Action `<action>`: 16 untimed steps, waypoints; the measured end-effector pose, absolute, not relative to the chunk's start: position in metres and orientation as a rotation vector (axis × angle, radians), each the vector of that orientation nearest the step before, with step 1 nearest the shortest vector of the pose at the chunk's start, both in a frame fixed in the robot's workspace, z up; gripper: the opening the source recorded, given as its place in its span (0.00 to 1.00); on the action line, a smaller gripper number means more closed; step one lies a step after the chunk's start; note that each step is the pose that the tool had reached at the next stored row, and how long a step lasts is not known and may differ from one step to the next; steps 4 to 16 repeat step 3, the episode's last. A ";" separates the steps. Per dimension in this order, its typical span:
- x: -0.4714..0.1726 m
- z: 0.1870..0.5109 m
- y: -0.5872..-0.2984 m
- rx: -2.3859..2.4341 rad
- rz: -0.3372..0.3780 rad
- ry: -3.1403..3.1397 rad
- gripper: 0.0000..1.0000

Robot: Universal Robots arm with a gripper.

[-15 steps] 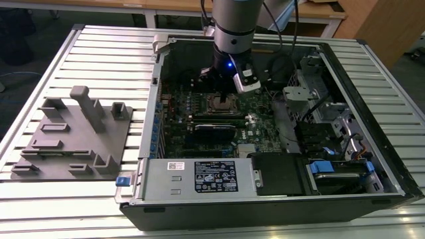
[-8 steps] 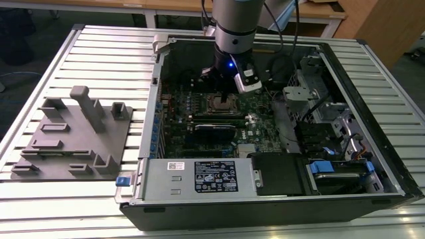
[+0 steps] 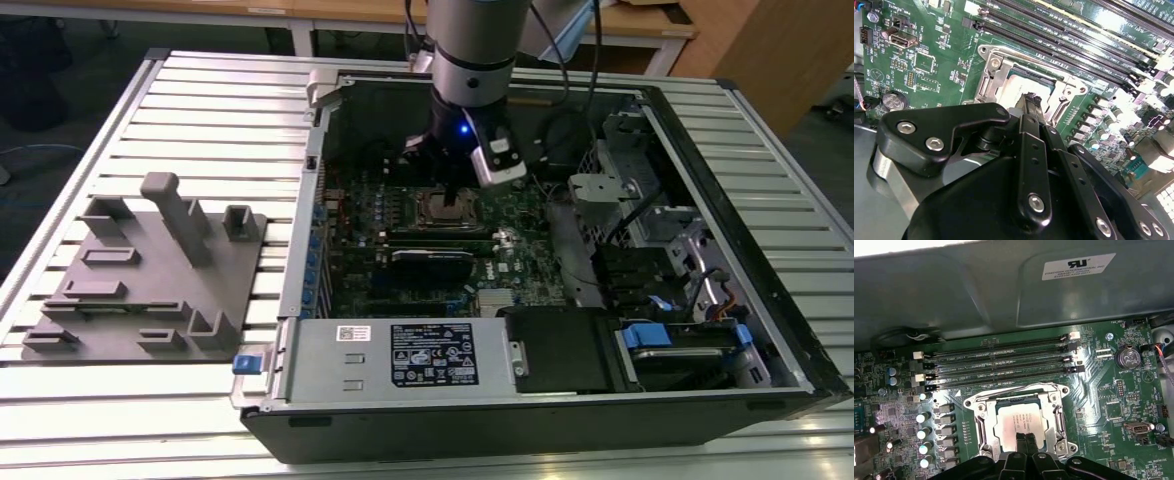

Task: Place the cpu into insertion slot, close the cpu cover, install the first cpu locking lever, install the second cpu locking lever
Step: 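Install the second cpu locking lever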

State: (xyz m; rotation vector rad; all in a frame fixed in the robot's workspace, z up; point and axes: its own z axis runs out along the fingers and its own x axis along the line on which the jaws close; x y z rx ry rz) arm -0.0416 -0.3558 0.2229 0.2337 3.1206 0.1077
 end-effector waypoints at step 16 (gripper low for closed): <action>-0.042 0.224 -0.356 0.234 0.108 3.121 0.11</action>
